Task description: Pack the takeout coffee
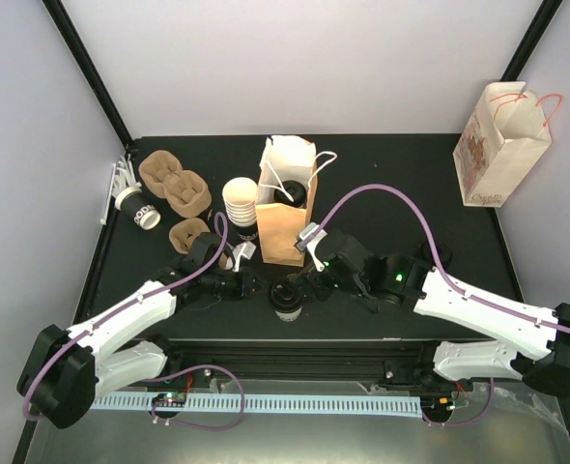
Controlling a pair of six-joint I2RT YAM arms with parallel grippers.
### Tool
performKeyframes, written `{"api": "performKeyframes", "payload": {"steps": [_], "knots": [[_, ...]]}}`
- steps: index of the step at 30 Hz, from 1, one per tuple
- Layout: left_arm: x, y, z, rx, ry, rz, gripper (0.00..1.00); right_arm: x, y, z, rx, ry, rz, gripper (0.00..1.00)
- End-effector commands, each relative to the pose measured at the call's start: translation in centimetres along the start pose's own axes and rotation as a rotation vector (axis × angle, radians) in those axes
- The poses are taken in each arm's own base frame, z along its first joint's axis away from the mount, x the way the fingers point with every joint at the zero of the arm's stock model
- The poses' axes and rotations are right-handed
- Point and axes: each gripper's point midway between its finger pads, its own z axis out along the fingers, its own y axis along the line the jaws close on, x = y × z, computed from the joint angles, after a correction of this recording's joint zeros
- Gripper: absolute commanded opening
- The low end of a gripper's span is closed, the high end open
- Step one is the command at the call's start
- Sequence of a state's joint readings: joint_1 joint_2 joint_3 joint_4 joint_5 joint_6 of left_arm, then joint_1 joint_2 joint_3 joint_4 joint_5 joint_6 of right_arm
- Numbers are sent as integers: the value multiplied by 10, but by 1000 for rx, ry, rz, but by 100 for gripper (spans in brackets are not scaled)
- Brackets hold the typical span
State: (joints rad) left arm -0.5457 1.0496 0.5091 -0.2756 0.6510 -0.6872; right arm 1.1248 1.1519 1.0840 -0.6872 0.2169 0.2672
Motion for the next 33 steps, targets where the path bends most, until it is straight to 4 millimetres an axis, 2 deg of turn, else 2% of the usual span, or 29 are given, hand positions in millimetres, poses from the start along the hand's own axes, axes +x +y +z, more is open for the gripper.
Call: {"api": "performKeyframes", "payload": {"steps": [1,4,8,10,14,17,19,25,33], "knots": [[4,2,1,-27,29,-10,14,1,5,3,-24,-2,-26,100],[4,1,1,-25,30,-9,14,-2,6,3,-25,-13,-38,100],[4,0,1,-19,32,-7,14,-7,-5,5,40,-40,-37,100],[4,0,1,-16,35,-8,14,-10,-2,3,23,-69,-76,100],[3,-2,1,-11,35,-5,16,2,7,6,-41,-68,-190,100],[2,-4,0,-9,36,-5,17,9,29,2,-185,8,-269,100],[1,-6,-1,-6,32,-2,18,17,35,6,-225,62,-321,99],[1,-7,-1,-2,32,-3,18,37,43,23,-268,204,-399,99],[1,-6,0,-3,31,-6,18,46,41,47,-239,284,-432,100]]}}
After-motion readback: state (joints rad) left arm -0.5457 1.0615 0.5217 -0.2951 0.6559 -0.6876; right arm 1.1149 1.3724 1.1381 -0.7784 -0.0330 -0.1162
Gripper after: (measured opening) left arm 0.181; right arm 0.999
